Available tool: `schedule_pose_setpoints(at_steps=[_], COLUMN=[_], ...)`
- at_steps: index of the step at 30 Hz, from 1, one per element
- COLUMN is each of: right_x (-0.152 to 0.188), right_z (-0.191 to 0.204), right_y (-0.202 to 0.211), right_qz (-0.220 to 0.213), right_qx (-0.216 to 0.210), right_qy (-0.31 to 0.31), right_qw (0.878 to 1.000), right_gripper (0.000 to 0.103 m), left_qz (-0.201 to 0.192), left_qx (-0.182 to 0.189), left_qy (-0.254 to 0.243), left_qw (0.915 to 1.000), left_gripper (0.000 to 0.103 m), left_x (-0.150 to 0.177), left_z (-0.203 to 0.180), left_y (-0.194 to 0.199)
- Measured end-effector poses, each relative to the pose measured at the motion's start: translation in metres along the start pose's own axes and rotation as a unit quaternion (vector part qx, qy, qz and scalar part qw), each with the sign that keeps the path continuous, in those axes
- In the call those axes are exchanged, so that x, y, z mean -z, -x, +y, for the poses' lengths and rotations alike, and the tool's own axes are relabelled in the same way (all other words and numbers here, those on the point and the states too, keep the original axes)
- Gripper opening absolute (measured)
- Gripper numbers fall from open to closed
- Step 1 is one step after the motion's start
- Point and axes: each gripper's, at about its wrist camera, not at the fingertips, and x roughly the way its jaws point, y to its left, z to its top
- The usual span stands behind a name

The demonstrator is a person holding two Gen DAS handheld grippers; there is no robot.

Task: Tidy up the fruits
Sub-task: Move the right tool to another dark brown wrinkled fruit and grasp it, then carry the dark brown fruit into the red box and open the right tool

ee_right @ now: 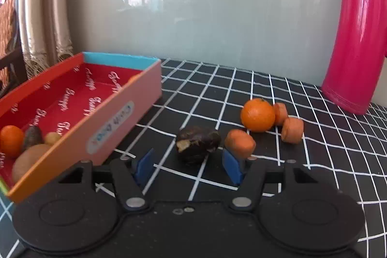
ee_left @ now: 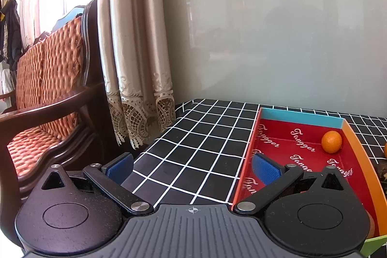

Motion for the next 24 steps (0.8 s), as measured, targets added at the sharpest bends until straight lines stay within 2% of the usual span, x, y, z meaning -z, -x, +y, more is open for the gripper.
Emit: schedule_pose_setpoints(at_steps=[5, 12, 24], right_x=[-0.002, -0.005, -0.006], right_z=[-0.005, 0.000, -0.001], right_y=[-0.006, -0.018, -0.002], right_qz=[0.002, 0.012, -0.001], right_qx=[0.010, 0.019, 0.026], right_qy=[-0.016, -0.010, -0.001], right_qw=[1.000, 1.000, 1.000], right_gripper=[0.060, 0.043, 0.043], left_qz=[0.000, 0.001, -0.004], left_qx=[-0.002, -0.002, -0.001], left_qy=[-0.006, -0.020, -0.012], left_qw=[1.0000, 0.9998, 0.9999], left_gripper=[0.103, 0.103, 0.103], left_x=[0.000, 0.001, 0.000], left_z=[0.000, -0.001, 0.003], left_y=[-0.003, -0.003, 0.000])
